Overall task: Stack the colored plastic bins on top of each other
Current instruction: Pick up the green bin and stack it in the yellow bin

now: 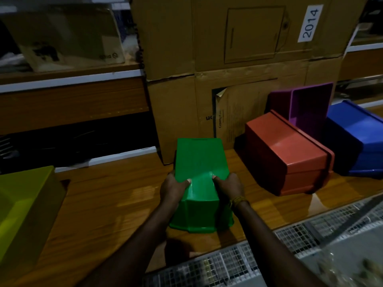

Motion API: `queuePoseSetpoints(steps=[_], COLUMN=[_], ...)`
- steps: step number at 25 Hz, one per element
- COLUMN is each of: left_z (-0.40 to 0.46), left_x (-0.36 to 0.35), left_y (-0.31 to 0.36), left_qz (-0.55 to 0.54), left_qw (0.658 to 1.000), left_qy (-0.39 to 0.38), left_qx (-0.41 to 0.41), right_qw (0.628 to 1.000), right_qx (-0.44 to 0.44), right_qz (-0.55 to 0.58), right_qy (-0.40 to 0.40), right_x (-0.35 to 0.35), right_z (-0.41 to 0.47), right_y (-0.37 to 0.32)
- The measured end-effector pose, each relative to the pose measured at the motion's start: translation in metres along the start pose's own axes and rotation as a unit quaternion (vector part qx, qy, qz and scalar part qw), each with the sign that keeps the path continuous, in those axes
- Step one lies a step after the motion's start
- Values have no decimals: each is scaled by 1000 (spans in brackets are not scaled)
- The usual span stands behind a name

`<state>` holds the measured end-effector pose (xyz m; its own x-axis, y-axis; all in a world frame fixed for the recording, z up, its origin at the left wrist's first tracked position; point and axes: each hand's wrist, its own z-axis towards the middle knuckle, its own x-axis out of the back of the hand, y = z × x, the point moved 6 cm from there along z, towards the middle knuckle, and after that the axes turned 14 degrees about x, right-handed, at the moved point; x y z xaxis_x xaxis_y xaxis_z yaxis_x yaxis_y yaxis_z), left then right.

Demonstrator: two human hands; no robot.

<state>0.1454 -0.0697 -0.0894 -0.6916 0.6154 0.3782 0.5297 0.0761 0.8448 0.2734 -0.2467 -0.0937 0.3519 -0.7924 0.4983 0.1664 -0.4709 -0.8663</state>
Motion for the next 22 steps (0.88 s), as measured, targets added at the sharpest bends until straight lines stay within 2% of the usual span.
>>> queuePoseSetpoints(steps=[7,9,14,18,22], left_z=[-32,-34,-37,-44,-55], left_x=[110,199,221,224,249], left_y=[-51,-94,-114,-114,-100], left_qz=[-109,-141,-123,-152,-159], left_qw=[990,983,978,969,961], left_qy=[56,91,119,137,164], left_qx=[-64,-72,-116,-135,-153], right_qw=[985,976,963,966,951], right_qx=[150,192,246,250,267], right_qz=[81,100,100,27,131], right_qy=[28,1,53,63,87], right_x=[-73,-144,-161,-165,-170], right_z=[-61,-115,-144,-153,-171], right_y=[-58,-104,-102,-86,-107])
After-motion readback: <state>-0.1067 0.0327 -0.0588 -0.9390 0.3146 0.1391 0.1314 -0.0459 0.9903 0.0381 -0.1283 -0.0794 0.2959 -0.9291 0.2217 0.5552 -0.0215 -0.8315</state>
